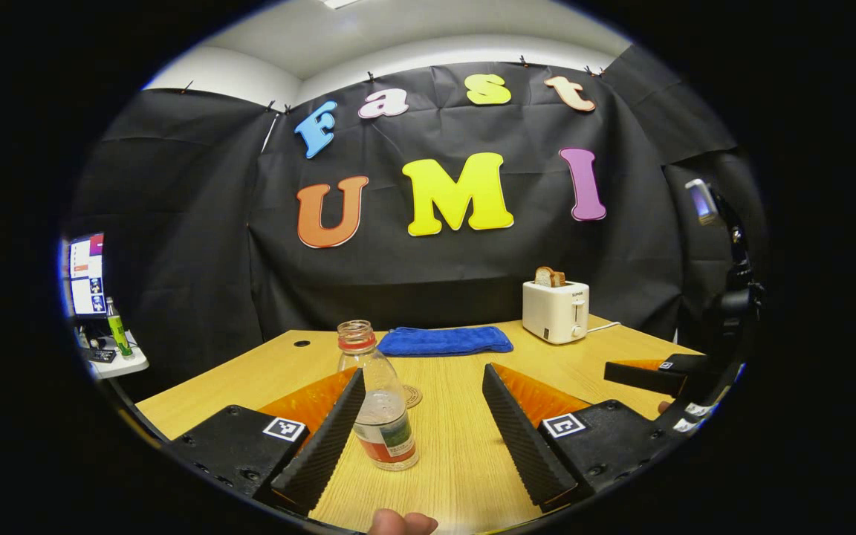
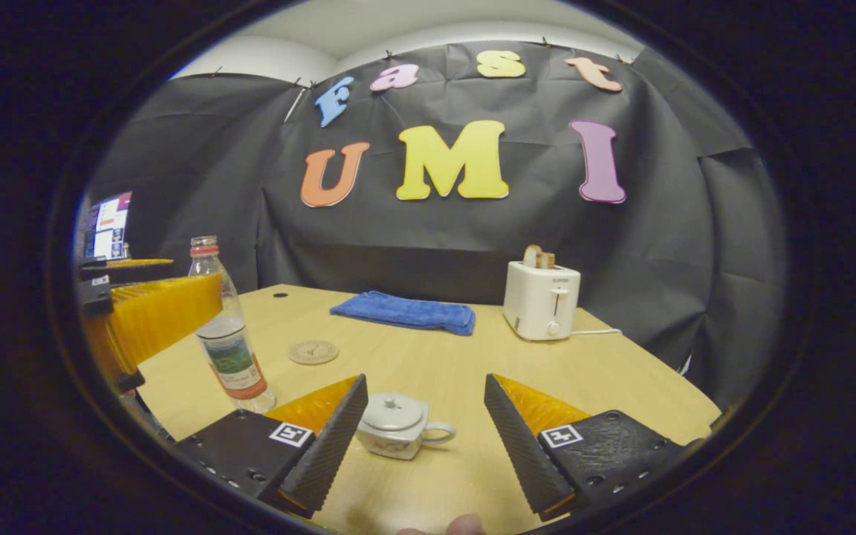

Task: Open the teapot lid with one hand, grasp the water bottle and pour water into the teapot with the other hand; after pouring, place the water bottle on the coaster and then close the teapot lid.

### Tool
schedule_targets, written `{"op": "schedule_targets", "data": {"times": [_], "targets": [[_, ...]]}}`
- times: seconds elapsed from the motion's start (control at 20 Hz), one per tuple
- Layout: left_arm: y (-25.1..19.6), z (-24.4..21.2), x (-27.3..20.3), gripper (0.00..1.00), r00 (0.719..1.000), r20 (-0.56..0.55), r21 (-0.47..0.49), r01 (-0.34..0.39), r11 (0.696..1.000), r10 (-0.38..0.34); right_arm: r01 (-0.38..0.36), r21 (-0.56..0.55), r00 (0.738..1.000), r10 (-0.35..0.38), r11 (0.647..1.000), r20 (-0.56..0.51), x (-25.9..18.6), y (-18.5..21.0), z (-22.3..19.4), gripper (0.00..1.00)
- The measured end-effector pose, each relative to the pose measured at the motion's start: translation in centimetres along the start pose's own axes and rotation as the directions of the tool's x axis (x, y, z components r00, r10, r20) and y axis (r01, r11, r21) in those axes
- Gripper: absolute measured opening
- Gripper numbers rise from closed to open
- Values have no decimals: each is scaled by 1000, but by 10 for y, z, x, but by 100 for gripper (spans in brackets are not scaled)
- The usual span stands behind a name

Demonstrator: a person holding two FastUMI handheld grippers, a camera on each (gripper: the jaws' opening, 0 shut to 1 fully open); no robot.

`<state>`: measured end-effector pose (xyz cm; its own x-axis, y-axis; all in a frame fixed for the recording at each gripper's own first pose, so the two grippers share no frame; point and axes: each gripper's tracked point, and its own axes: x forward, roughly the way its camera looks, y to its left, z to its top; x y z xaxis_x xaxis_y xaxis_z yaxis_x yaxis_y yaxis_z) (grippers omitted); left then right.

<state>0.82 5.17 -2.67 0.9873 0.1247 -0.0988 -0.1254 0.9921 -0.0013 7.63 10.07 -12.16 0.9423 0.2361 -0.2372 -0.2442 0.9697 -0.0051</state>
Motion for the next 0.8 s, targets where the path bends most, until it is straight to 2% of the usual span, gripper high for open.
{"op": "schedule_targets", "data": {"times": [0.35, 0.6, 0.7, 0.8], "targets": [[15, -2, 3, 99, 999, -8, 2, -38, 999, 38, 3, 26, 999, -1, 1000, -52, 26, 3, -16, 95], [18, -4, 5, 99, 999, -11, 8, -42, 999, 42, -11, -15, 998, 10, 1000, -56, 33, 15, -16, 61], [21, -5, 6, 99, 999, -17, 5, -45, 999, 45, -23, -27, 998, 22, 999, -58, 34, 19, -16, 53], [24, -4, 4, 99, 999, -16, -5, -45, 999, 45, -23, -55, 998, 20, 998, -60, 36, 21, -16, 35]]}}
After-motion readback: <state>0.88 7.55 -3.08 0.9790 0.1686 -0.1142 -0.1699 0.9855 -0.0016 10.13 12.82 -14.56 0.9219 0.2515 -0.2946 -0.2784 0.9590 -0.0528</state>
